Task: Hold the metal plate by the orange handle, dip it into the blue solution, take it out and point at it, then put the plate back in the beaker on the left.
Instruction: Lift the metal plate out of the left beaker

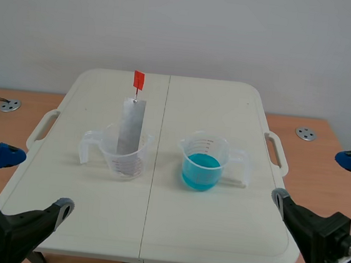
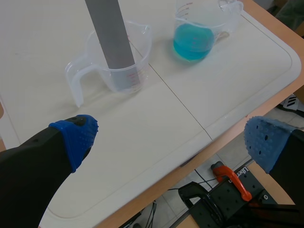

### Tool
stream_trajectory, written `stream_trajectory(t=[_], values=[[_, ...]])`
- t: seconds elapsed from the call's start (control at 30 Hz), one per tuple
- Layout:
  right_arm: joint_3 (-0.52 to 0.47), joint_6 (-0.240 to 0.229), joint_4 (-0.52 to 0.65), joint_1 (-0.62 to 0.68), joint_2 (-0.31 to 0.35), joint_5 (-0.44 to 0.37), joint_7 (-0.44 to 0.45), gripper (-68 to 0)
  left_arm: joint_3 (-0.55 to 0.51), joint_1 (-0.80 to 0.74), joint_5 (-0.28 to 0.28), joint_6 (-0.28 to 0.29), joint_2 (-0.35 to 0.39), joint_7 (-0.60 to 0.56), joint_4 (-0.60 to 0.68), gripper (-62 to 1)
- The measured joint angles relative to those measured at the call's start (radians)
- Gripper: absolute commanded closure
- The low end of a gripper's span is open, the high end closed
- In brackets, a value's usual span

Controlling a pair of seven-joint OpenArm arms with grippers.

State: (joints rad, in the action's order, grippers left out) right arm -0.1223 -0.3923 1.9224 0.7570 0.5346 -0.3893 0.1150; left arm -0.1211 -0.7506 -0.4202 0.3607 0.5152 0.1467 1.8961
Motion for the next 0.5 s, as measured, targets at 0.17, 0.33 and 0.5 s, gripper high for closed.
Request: stream_trajectory(t=[0.17,0.33,0.5], values=[[0.0,0.0,0.0,-0.011,0.0,0.0,0.008,-66.1,0.0,0.0,0.0,0.0,0.0,0.0,0.0,-62.3],[0.0,0.0,0.0,-0.014,0.0,0.0,0.008,-66.1,0.0,0.0,0.0,0.0,0.0,0.0,0.0,-62.3],[0.0,0.0,0.0,-0.015,0.0,0.0,0.008,-66.1,0.0,0.0,0.0,0.0,0.0,0.0,0.0,-62.3]])
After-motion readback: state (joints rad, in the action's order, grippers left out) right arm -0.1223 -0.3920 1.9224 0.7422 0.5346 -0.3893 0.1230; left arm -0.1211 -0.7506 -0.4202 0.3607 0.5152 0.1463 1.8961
